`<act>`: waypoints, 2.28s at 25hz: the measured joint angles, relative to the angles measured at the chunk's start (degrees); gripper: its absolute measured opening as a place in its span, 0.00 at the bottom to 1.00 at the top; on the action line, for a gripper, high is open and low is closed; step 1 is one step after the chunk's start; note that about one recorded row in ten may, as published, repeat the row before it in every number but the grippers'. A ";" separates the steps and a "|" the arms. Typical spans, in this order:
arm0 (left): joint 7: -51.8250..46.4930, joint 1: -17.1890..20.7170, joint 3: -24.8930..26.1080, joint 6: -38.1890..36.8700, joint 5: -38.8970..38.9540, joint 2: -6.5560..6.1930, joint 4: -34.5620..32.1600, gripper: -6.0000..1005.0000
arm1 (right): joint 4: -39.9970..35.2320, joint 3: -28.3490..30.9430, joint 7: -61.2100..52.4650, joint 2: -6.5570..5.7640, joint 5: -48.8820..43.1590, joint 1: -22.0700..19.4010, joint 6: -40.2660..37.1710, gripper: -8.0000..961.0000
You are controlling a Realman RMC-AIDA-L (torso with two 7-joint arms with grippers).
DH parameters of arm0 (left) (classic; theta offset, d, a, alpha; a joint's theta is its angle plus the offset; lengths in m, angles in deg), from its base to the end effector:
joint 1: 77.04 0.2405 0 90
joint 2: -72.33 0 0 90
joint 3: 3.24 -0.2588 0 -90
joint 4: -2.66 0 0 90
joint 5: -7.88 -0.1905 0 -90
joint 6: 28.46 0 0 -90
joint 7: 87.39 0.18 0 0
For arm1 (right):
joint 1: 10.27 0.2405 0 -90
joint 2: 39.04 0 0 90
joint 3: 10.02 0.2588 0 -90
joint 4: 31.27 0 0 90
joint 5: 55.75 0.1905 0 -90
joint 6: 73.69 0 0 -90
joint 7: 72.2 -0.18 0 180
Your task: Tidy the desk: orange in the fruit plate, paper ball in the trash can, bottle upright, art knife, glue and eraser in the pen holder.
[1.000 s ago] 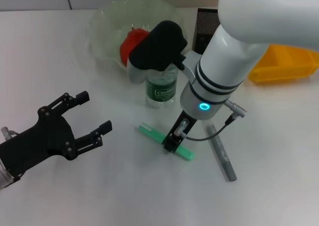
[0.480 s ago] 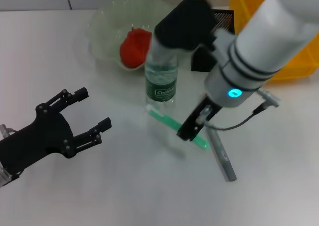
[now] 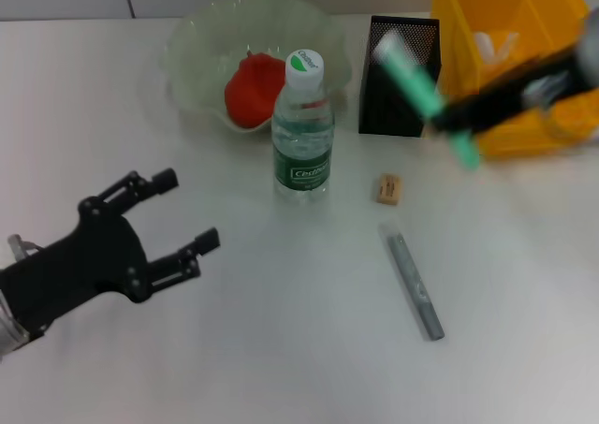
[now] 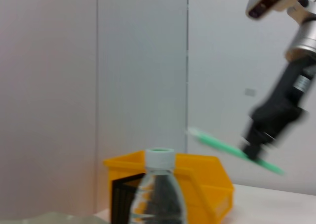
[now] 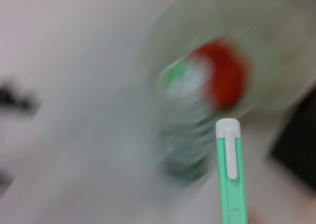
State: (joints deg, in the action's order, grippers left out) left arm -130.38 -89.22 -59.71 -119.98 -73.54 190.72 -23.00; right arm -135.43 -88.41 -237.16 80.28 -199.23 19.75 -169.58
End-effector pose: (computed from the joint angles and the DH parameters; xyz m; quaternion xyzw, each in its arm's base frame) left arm -0.2753 0.2492 -0.0363 -0.8939 -0.1120 -0.3481 0.2594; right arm 0.1322 0.3297 0.0105 -0.9014 0.3573 -0.0492 0.2394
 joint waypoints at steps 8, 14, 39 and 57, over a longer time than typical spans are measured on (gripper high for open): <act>-2.22 -1.07 -4.42 0.29 -0.32 0.05 0.37 0.85 | 6.65 2.47 30.47 0.28 24.49 -16.53 39.86 0.23; -2.24 -1.10 -4.44 0.52 -0.32 0.05 0.43 0.85 | 33.12 -0.40 88.83 0.38 75.39 -16.66 47.58 0.24; -1.81 -2.09 -4.38 1.61 -0.32 0.09 1.85 0.85 | 85.94 2.77 128.33 0.14 104.13 5.78 39.86 0.29; -1.57 -2.15 -4.31 1.53 -0.32 0.07 1.85 0.85 | 38.03 6.11 91.53 0.36 84.26 -20.48 30.69 0.59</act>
State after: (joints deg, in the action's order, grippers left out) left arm -131.95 -91.37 -64.02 -118.45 -73.86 190.79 -21.15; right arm -97.40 -82.30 -145.63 80.64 -114.97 -0.72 -138.89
